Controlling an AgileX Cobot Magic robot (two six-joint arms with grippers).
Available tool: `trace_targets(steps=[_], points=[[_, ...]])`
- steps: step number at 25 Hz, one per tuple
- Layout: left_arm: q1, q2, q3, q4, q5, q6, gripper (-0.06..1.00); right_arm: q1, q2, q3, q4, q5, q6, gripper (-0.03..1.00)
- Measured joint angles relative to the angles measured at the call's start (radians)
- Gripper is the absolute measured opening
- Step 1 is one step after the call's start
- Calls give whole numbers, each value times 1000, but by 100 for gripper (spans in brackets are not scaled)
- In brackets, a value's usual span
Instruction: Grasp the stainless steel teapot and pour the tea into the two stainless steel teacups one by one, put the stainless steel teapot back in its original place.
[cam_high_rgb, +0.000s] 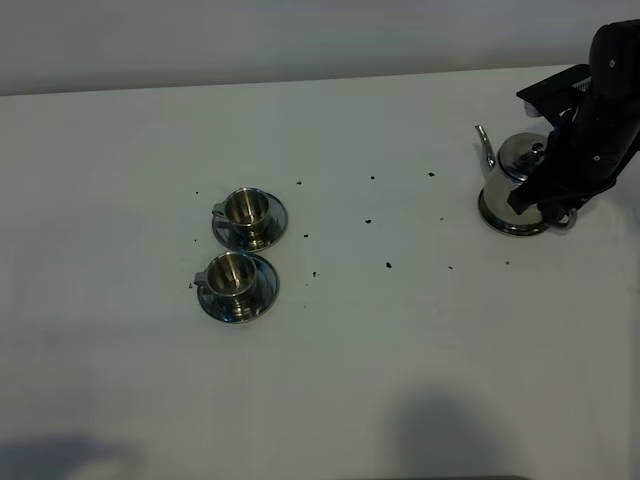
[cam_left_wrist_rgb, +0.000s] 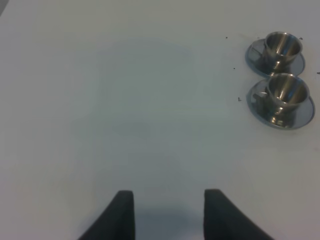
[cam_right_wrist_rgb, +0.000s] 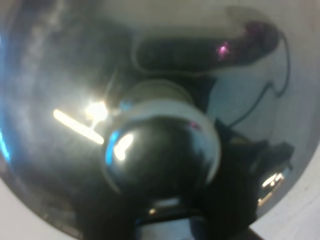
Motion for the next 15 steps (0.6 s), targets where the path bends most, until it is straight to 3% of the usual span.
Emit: trace_targets(steps=[9,15], points=[[0,0,0,0,1,2,36,0,-29,1,1,1,1,18],[0,0,0,0,1,2,36,46,-89,1,-11,-20,-16,18]])
